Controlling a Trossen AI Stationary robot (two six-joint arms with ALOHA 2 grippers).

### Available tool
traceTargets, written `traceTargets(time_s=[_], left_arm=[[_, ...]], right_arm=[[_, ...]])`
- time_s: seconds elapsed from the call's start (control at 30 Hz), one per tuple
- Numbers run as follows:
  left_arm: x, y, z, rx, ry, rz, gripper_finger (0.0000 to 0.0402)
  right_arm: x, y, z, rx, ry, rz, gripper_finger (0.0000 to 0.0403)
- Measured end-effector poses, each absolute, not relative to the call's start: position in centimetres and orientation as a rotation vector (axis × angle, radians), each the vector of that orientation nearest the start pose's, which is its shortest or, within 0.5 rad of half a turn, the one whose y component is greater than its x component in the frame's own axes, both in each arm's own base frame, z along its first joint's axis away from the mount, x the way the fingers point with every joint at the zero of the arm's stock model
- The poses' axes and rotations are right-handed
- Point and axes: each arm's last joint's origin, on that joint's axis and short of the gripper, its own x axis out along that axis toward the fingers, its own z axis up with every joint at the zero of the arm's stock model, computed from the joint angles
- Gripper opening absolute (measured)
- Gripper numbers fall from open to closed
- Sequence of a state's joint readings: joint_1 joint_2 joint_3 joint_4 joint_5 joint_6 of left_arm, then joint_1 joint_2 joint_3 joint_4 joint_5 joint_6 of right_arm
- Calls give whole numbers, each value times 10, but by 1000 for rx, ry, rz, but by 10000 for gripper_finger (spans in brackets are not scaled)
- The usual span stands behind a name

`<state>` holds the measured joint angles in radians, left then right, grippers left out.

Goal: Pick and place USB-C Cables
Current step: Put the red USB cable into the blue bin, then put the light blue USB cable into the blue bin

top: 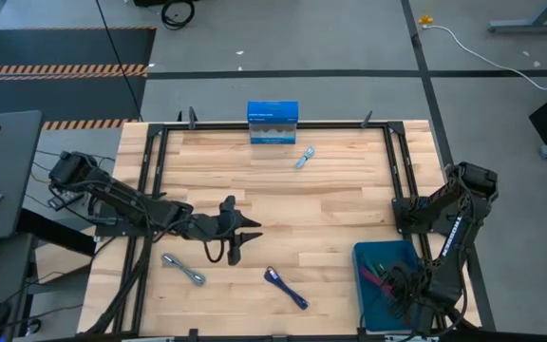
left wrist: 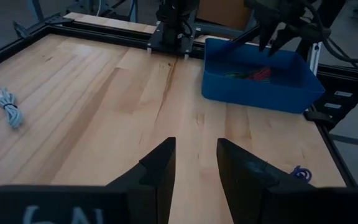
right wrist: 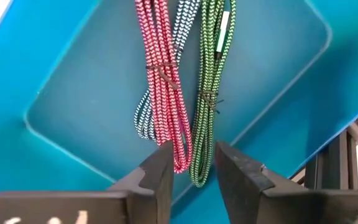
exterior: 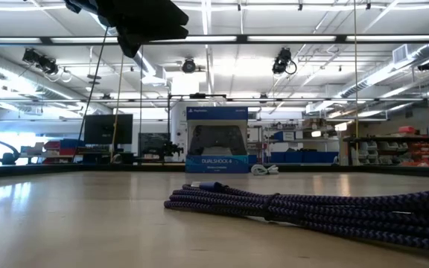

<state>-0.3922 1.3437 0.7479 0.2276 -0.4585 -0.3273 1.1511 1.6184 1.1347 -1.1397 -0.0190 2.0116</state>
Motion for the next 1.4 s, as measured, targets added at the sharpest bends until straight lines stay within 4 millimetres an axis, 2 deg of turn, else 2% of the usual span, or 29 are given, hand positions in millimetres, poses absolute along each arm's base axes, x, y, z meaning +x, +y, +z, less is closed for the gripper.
traceTargets(time_s=[0.37,1.0,1.4], left_arm=[[265,-104,239,-171,315,116,125],[264,-109,244,-180,268,119,125],[265,-108,245,-159,253,125,125]], right_arm=[[116,246,210,509,1489,-595,130],[128,240,210,448,1478,-555,158],[129,238,211,448,1522,-556,160]])
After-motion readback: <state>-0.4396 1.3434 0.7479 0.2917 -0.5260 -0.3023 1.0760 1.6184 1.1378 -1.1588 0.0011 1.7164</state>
